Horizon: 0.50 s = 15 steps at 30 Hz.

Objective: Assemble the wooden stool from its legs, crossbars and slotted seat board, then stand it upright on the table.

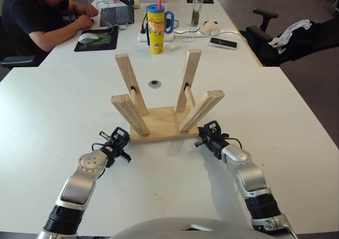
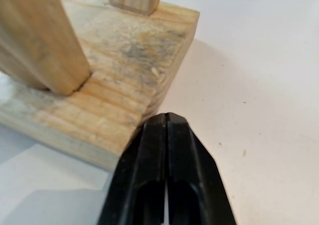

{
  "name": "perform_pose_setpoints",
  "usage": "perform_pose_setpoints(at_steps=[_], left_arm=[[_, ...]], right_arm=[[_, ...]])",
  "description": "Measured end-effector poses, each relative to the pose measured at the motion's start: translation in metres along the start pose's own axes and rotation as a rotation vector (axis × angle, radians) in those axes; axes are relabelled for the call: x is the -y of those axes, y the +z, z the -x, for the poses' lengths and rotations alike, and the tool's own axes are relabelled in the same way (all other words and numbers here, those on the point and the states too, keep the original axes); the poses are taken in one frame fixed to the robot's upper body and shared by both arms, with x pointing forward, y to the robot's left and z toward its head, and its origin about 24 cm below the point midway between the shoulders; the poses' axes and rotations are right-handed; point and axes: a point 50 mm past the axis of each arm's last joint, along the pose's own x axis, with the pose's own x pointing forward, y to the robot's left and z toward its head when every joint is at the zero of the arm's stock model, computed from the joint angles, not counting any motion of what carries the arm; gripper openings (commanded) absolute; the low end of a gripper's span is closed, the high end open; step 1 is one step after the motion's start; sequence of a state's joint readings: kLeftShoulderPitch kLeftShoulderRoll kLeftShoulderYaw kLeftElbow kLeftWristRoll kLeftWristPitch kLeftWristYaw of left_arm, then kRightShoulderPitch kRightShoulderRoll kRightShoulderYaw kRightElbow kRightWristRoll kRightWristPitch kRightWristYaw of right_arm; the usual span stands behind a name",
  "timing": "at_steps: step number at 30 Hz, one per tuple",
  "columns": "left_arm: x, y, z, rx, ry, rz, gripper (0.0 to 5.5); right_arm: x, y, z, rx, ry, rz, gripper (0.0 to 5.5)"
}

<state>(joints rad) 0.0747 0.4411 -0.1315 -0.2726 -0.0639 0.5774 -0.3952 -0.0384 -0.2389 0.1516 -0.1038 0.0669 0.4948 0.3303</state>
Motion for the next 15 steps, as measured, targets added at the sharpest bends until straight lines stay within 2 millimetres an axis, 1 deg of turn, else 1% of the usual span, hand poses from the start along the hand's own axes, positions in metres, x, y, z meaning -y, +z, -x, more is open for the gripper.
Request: perform_pose_setpoints(at_steps=[5,10,15], left_arm=[[0.004,0.002,0.006,-0.016,-0.046,0.178,0.00],[0.003,0.004,0.012,-0.034,-0.081,0.316,0.00],[-0.002,0.008,0.020,-0.020,-0.097,0.418,0.00]], right_arm=[[0.006,0.010,0.007,0.017,-0.022,-0.032,0.02],[0.007,0.035,0.014,0.083,-0.008,-0.055,0.02],[0.007,0.051,0.018,0.118,0.009,-0.069,0.02]])
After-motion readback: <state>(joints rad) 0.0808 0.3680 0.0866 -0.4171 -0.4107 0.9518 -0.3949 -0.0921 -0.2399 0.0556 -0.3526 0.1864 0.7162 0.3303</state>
